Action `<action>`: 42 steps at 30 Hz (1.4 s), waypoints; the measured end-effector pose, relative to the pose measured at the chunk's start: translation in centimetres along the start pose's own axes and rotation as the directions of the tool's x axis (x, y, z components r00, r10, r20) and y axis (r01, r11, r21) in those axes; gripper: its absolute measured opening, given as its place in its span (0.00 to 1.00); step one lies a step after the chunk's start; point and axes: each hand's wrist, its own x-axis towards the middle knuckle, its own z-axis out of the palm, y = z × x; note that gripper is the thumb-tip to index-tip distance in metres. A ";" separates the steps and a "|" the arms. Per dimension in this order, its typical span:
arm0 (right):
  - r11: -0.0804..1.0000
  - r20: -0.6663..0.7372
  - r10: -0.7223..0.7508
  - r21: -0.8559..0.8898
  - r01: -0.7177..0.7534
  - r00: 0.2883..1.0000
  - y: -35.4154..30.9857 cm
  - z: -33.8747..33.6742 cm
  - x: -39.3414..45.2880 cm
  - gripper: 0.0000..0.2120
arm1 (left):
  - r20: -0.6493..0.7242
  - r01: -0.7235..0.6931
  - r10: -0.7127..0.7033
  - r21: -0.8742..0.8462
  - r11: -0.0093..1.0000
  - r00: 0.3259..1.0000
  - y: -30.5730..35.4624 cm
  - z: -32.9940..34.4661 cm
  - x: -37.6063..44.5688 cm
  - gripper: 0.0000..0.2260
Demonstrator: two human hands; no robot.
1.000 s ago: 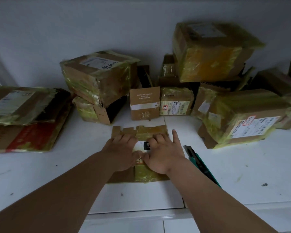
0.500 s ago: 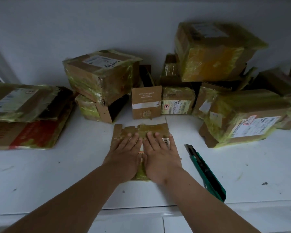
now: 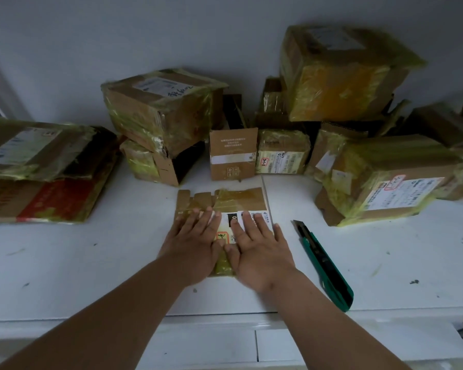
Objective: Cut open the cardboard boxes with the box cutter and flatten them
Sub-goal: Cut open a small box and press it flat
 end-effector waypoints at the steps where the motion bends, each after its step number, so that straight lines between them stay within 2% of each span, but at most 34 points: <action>1: 1.000 -0.005 0.000 -0.003 0.000 1.000 0.0 0.0 0.0 0.29 | 0.016 -0.003 0.004 -0.014 1.000 1.000 0.0 -0.2 0.1 0.29; 5: 1.000 -0.016 -0.005 0.006 0.005 1.000 0.1 0.1 0.1 0.29 | 0.043 0.020 -0.019 -0.025 0.999 0.999 0.2 -0.6 0.0 0.28; 9: 1.000 -0.120 -0.007 0.019 0.010 0.993 0.0 0.7 -0.5 0.33 | 0.014 0.182 -0.182 -0.071 0.981 0.983 1.4 0.1 -1.2 0.28; 11: 0.999 -0.146 0.003 0.034 0.002 0.989 -0.1 0.7 -0.8 0.35 | 0.012 0.219 -0.219 -0.108 0.970 0.976 1.6 0.3 -1.5 0.29; 15: 0.977 -0.077 0.123 0.187 -0.107 0.989 0.1 -0.2 -0.6 0.31 | -0.002 0.186 -0.188 -0.147 0.972 0.982 1.2 0.2 -1.9 0.29; 18: 0.931 -0.084 0.231 0.307 -0.195 0.969 0.0 -0.5 -0.9 0.32 | -0.027 0.161 -0.166 -0.147 0.976 0.986 1.0 0.6 -2.3 0.30; 20: 0.924 -0.121 0.239 0.334 -0.187 0.963 -0.1 -0.4 -1.2 0.26 | -0.036 0.149 -0.156 -0.148 0.978 0.987 0.9 0.9 -2.7 0.35; 22: 0.871 -0.168 0.271 0.463 -0.167 0.948 0.1 -0.5 -1.3 0.20 | -0.046 0.138 -0.147 -0.156 0.978 0.988 0.8 1.0 -2.9 0.39; 25: 0.680 -0.177 0.375 0.720 -0.140 0.910 1.0 -1.0 -1.3 0.21 | -0.053 0.109 -0.118 -0.149 0.983 0.992 0.6 1.1 -3.1 0.39; 27: 0.585 -0.170 0.433 0.800 -0.133 0.885 1.4 -1.2 -1.9 0.17 | -0.054 0.090 -0.098 -0.142 0.986 0.994 0.6 1.0 -3.5 0.39; 31: 0.540 -0.105 0.473 0.819 -0.194 0.875 1.6 -1.3 -2.4 0.10 | -0.079 0.078 -0.092 -0.161 0.984 0.993 0.8 0.7 -4.7 0.39; 36: 0.423 -0.015 0.480 0.880 -0.216 0.877 2.1 -1.9 -2.8 0.09 | -0.109 0.098 -0.117 -0.172 0.980 0.987 0.6 0.6 -5.8 0.38; 42: 0.327 -0.043 0.439 0.938 -0.115 0.897 0.9 -1.1 -4.5 0.08 | -0.172 0.186 -0.234 -0.255 0.949 0.957 1.3 -0.6 -7.4 0.25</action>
